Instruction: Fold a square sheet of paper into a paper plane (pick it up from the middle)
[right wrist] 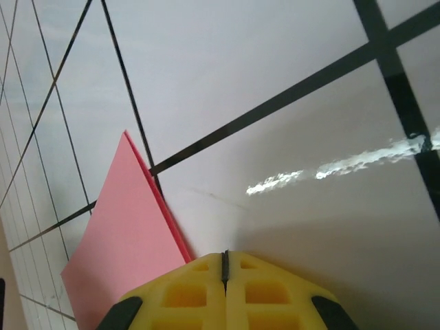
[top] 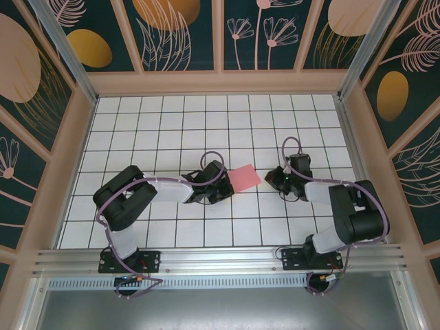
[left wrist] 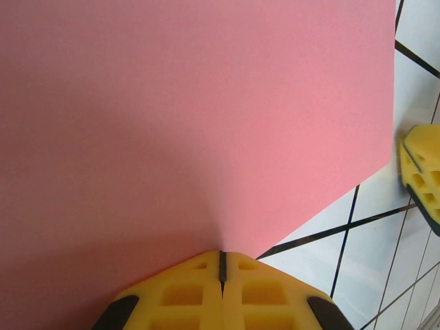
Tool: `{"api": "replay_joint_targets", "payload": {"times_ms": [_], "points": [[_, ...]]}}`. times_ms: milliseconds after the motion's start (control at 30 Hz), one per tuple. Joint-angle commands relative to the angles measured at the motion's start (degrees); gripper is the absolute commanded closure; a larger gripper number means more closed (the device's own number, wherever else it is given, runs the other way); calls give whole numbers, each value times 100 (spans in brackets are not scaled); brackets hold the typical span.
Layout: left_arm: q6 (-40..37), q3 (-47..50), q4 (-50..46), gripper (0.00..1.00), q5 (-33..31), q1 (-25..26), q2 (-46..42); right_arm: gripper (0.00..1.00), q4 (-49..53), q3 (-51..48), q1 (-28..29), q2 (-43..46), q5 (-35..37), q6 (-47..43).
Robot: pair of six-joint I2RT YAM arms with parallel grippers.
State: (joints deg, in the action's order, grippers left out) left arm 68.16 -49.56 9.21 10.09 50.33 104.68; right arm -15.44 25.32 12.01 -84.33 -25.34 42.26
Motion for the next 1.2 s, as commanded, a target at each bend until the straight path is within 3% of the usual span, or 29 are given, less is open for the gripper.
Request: {"api": "replay_joint_targets", "payload": {"times_ms": [0,300,667,900,1167], "points": [[-282,0,-401,94,-68,29,88,100,232,112,179,413,-48,-115],[-315,2,405,94,-59,30,-58,100,-367,84,1266,38,3,446],[52,271,853,94,-337,39,-342,100,-442,215,1393,-519,304,597],[990,564,1844,96,-784,272,-265,100,-690,-23,1676,-428,312,1325],[1454,604,1785,99,-1332,434,-150,100,-674,-41,1805,-93,273,1694]]}}
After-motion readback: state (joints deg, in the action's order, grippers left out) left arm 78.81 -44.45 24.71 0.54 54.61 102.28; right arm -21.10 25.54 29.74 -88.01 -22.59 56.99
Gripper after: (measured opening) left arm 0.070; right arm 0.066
